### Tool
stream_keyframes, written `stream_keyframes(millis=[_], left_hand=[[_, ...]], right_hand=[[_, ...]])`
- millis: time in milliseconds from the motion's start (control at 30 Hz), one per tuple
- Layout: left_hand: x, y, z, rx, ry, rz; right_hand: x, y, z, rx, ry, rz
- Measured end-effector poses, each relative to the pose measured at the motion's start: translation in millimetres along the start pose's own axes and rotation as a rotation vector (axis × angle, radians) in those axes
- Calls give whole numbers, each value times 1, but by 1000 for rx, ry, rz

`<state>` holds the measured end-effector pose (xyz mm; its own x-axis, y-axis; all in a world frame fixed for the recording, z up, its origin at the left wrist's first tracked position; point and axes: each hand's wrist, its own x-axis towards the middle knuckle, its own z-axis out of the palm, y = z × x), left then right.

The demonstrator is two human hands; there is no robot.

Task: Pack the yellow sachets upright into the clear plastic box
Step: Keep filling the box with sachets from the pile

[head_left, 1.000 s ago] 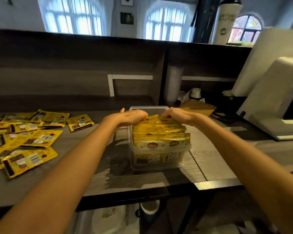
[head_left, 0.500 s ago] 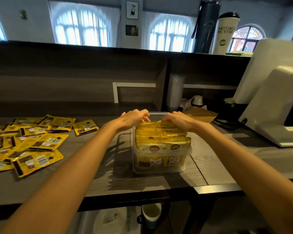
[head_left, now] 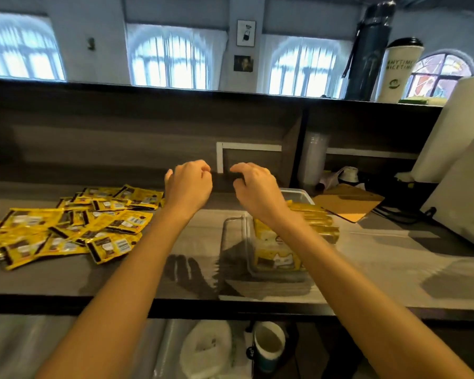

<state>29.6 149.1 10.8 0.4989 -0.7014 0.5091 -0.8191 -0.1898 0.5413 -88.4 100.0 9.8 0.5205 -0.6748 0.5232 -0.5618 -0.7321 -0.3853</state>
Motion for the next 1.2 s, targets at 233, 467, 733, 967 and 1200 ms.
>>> stream_keyframes(millis=[233,467,733,967,1200], left_hand=[[-35,-116,-16,359,-202,-322],[-50,-176,-12,409,-445,-380],[-40,-157,6,150,-426,-218],[-20,-150,31,315,-239,-234],[-17,-152,31,184,-216,-229]], right_hand=[[-16,-50,107,8,-401,-113],[-17,-76,155,-73,-643,-323],[-8,-43,131,-193,-471,-76],[-8,-22,135,-156,-383,-43],[-2,-12,130,-156,-474,-115]])
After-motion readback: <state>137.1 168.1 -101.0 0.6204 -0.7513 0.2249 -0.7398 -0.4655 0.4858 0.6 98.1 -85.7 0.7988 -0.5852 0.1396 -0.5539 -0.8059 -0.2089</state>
